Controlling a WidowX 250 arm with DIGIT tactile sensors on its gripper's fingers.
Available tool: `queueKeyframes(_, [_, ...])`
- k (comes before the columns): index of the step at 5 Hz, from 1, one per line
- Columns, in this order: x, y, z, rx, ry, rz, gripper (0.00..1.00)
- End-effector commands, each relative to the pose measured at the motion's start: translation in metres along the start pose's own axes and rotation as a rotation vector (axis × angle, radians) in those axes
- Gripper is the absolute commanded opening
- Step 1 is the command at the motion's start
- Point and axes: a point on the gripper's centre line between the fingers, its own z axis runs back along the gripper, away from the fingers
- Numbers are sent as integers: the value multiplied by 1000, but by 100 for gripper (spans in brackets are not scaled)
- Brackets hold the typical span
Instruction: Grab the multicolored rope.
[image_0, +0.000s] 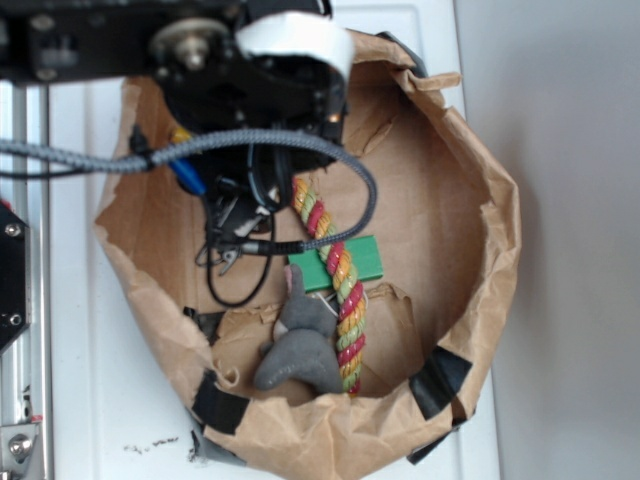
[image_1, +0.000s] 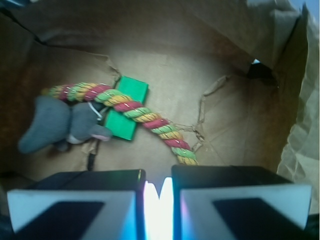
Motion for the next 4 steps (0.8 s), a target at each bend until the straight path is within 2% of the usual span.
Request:
queueKeyframes(1, [19, 9, -19, 22, 7, -93, 100])
queueKeyframes(2, [25, 19, -45, 5, -7, -125, 100])
queueKeyframes(3, [33, 25, -63, 5, 17, -193, 100])
queueKeyframes(4, [40, 35, -81, 14, 8, -204, 100])
